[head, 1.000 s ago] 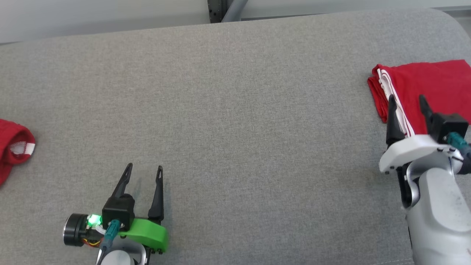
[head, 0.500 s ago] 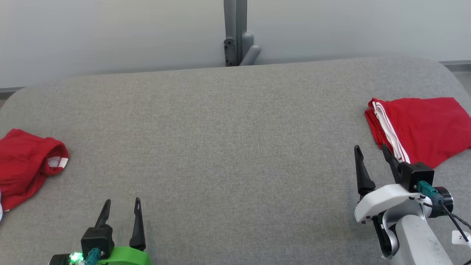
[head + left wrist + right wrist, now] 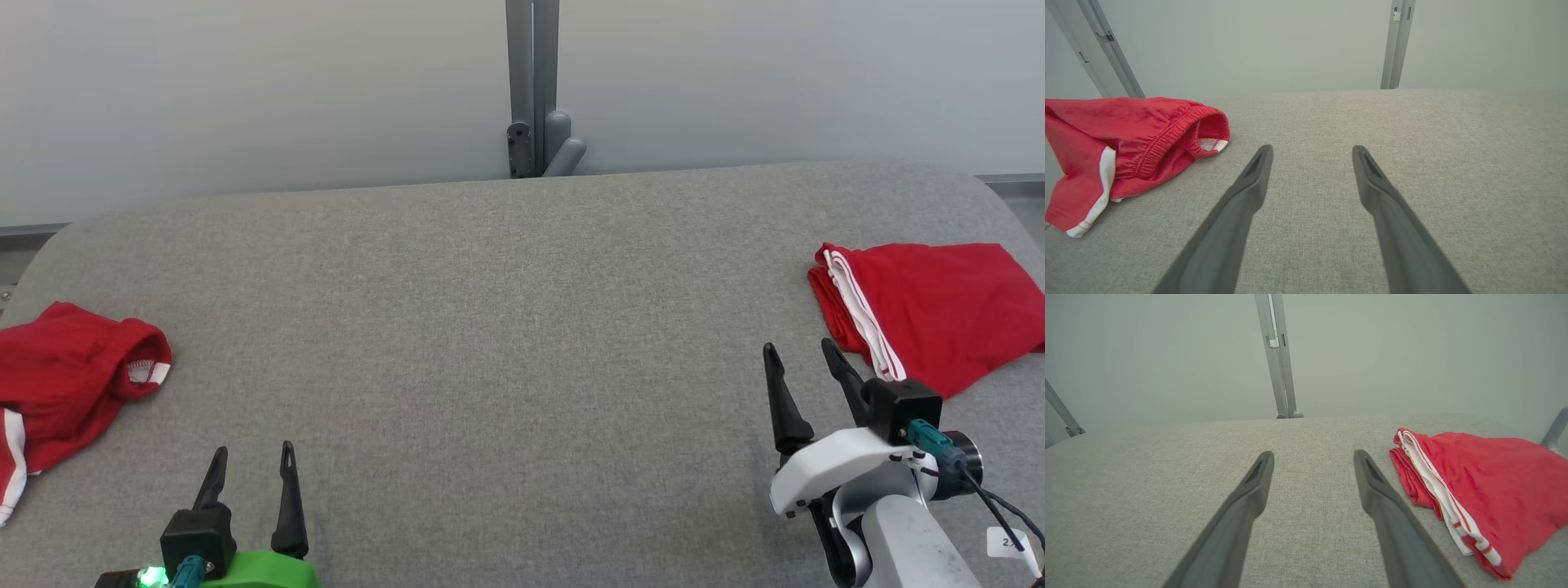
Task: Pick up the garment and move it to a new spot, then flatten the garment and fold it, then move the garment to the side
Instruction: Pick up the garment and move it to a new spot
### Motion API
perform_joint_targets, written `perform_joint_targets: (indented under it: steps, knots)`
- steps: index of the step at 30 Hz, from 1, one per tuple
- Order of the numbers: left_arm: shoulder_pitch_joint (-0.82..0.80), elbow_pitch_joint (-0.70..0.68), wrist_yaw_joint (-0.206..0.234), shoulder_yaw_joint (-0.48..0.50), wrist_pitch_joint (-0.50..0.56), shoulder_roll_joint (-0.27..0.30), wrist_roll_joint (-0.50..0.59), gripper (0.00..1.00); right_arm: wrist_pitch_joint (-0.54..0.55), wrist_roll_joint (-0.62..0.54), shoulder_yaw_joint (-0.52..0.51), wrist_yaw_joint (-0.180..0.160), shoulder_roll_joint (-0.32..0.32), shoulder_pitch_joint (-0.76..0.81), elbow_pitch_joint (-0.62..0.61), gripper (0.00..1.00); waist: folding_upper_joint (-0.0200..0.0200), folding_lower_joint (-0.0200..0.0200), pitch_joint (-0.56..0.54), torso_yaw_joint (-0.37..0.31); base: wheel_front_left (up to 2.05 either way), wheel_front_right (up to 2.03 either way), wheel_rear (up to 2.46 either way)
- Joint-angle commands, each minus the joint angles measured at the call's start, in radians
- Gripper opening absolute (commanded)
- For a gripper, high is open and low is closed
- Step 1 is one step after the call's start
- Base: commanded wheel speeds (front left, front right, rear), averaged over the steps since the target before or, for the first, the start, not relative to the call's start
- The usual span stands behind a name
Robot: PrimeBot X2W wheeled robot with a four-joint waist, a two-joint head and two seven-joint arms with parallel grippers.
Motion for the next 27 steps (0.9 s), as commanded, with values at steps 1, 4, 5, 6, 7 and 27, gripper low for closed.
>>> perform_joint_targets:
  steps: [1,4,5,6,7,27]
  knots:
    - [0.008,-0.004,-0.006,0.007,0.0,0.001,0.007,1.0,-0.003,0.006,0.0,-0.002,-0.003,0.009,-0.001,1.0,0.0,0.0,0.004,0.001,0.0,0.0,0.0]
    - [0.002,0.0,-0.004,0.013,0.0,0.0,0.002,1.0,-0.003,0.005,0.002,-0.002,-0.003,0.01,-0.002,1.0,0.0,0.0,0.013,0.015,0.0,0.0,0.0]
    - [-0.002,0.003,-0.002,0.017,0.001,-0.001,-0.005,1.0,-0.003,0.006,0.009,-0.001,-0.003,0.011,0.0,1.0,0.0,0.0,0.016,0.025,0.0,0.0,0.0]
    - [-0.007,0.004,0.0,0.02,0.001,-0.001,-0.01,1.0,-0.003,0.002,0.015,-0.001,-0.002,0.011,0.003,1.0,0.0,0.0,0.019,0.039,0.0,0.0,0.0]
    - [-0.012,0.005,0.001,0.023,0.0,-0.002,-0.013,1.0,-0.003,-0.002,0.02,-0.001,-0.002,0.01,0.003,1.0,0.0,0.0,0.022,0.056,0.0,0.0,0.0]
    - [-0.01,0.052,-0.04,0.098,0.0,0.001,-0.026,1.0,-0.003,0.068,0.196,-0.001,-0.003,-0.025,0.034,1.0,0.0,0.0,0.047,0.501,0.0,0.0,0.0]
